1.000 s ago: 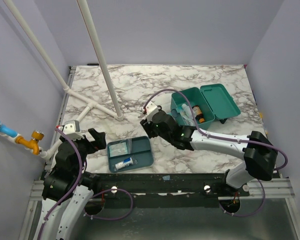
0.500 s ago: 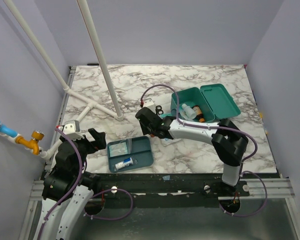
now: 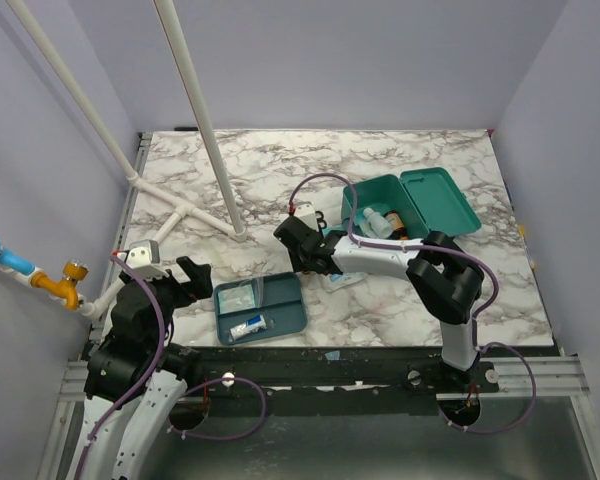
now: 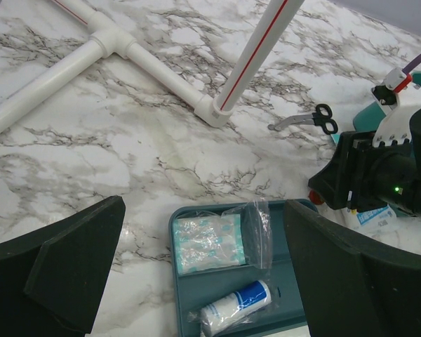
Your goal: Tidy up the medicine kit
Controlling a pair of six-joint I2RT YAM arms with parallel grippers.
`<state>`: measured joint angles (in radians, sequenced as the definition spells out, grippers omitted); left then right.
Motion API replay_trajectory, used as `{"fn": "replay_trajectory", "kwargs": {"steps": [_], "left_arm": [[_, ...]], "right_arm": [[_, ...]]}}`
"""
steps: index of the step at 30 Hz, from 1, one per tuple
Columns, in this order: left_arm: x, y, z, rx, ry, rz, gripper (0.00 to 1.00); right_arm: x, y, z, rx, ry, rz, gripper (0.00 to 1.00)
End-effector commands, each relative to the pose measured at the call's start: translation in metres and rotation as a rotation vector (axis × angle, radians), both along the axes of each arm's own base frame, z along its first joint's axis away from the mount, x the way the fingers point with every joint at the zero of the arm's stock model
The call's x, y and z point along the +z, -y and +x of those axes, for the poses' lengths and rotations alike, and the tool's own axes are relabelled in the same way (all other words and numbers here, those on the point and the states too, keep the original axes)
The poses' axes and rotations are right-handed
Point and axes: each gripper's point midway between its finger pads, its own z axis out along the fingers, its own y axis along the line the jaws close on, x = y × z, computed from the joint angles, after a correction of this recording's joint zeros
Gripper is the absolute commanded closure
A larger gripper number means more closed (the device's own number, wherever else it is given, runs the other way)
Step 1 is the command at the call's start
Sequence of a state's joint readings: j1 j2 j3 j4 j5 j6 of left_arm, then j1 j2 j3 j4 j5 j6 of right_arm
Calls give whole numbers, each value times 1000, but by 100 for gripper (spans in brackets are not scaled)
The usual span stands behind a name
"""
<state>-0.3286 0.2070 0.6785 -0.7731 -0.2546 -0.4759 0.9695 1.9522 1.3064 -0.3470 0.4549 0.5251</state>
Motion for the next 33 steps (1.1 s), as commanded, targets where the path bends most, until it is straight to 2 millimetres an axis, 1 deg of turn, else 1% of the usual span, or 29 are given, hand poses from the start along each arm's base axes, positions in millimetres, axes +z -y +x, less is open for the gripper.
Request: {"fn": "replay_trajectory", "kwargs": {"steps": [1,7,13,25,29,33], "left_arm": [[-2,1,1,-4,-8,7,2],[-2,1,1,-8,-8,7,2],[-1,2,1,-11,-7,7,1],[-1,2,1,-14,-2,6,1],[-1,2,0,-14,1,5,1],[0,2,0,-13,1,5,2]], "right_arm": [[-10,0,0,-17,-27,-15,49],[-20,1,-7,6,-64,-25,53],[-26,4,-15,22,-96,-28,59],[-30,17,-34,11,-152,-28,59],[-31,21,-37,6,-157,-24,59],[-32,21,-36,1,-154,-27,60]]}}
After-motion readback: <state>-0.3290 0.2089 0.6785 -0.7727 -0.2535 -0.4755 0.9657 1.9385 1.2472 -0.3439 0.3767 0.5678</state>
